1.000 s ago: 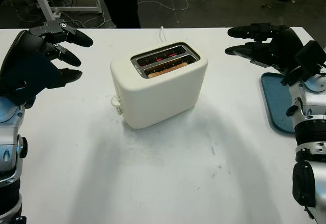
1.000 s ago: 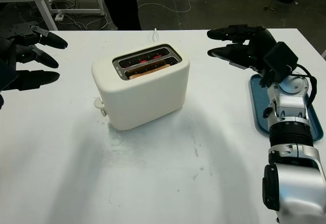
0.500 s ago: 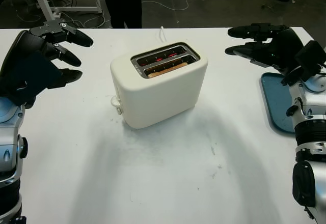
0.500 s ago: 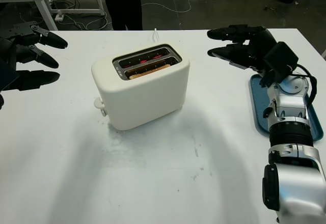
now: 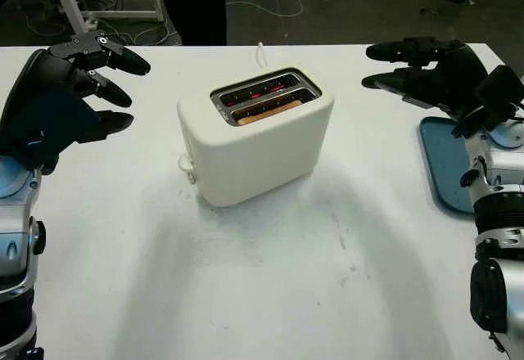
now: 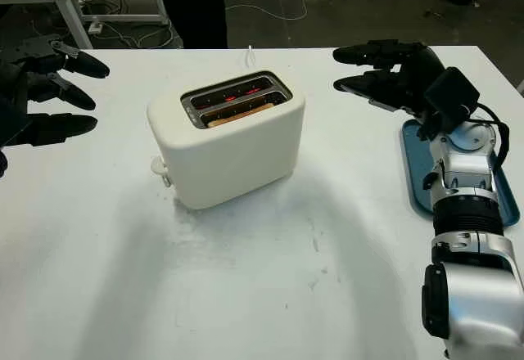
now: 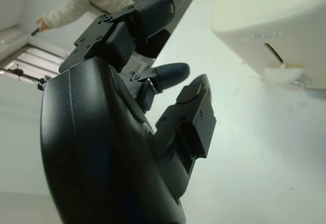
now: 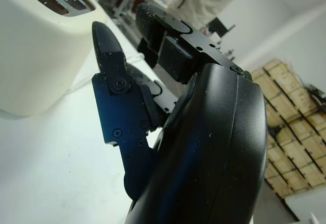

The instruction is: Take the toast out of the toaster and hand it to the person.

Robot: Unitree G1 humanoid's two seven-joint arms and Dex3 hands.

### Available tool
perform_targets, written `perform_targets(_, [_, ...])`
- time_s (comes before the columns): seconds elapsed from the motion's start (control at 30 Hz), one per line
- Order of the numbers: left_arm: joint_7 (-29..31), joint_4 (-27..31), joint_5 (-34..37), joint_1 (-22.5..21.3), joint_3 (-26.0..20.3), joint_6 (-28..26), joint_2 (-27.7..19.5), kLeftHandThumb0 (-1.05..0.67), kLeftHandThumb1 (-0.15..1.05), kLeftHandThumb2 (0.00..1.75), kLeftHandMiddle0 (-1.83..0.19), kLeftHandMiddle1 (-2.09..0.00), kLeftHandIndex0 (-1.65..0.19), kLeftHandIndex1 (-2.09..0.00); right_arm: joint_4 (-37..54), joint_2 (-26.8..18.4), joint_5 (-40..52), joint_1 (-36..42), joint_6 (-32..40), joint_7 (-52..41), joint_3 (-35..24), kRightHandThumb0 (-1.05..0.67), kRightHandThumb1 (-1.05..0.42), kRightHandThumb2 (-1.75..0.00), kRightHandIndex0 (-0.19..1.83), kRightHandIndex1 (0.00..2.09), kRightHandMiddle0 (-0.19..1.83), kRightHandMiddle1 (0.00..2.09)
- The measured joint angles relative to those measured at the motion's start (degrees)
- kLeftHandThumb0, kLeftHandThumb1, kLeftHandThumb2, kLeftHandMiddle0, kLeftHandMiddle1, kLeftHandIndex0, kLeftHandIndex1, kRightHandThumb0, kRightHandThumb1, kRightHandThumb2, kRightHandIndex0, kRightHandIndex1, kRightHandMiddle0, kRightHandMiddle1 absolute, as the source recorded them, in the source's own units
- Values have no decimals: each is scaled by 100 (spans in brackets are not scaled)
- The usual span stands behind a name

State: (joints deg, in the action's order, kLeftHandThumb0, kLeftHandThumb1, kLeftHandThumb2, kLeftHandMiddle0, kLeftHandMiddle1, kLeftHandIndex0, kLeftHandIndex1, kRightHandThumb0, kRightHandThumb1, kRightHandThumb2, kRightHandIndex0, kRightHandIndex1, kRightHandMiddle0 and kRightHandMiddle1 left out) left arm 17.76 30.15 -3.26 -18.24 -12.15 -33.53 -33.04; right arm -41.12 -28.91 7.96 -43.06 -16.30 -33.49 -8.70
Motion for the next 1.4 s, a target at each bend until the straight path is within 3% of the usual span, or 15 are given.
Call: perform_targets(1.4, [-1, 85, -42, 0, 1, -99, -1, 53, 92, 15, -47, -127, -47, -98, 76, 0, 2, 9, 2, -45, 0, -39, -86, 0, 106, 1, 91, 0])
